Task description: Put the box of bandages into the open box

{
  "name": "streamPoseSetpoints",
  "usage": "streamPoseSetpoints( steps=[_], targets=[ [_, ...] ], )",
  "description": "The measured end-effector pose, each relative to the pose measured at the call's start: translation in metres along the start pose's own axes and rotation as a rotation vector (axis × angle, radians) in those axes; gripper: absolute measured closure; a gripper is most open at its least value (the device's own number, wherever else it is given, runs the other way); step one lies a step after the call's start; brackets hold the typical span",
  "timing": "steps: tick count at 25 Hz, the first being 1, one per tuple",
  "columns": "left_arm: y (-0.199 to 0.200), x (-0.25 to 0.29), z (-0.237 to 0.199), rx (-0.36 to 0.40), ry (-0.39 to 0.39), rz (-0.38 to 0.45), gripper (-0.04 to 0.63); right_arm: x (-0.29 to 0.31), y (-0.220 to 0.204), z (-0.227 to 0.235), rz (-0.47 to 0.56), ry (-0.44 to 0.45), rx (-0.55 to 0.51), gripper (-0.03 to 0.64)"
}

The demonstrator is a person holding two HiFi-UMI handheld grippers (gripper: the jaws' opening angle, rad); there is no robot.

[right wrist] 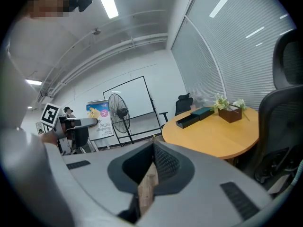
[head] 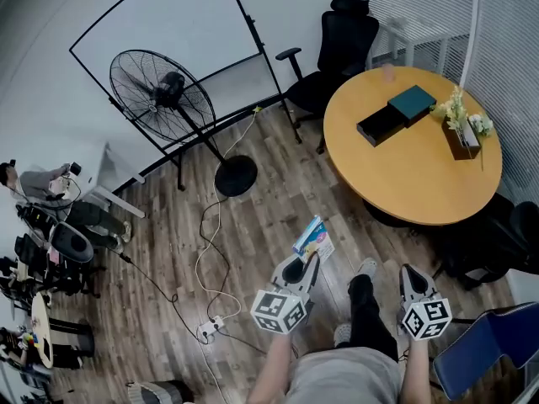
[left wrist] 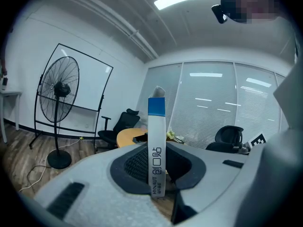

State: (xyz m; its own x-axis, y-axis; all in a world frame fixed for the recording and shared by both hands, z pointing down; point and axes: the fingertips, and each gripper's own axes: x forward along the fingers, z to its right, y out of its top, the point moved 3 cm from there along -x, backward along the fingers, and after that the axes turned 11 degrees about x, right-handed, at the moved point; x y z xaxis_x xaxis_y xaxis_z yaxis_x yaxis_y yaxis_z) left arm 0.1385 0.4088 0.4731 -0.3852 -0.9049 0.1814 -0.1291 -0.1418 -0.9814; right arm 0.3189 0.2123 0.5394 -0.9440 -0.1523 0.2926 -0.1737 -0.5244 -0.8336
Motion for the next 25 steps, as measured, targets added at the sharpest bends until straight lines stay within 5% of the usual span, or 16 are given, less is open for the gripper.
streamPoseSetpoints(
  steps=[25],
  targets=[
    [0.067, 0.262, -0.102, 0.104, -0.043, -0.089, 0.532, 0.227, 0.130, 0.103, 0.019, -0.004, 0.114, 0.620]
  ],
)
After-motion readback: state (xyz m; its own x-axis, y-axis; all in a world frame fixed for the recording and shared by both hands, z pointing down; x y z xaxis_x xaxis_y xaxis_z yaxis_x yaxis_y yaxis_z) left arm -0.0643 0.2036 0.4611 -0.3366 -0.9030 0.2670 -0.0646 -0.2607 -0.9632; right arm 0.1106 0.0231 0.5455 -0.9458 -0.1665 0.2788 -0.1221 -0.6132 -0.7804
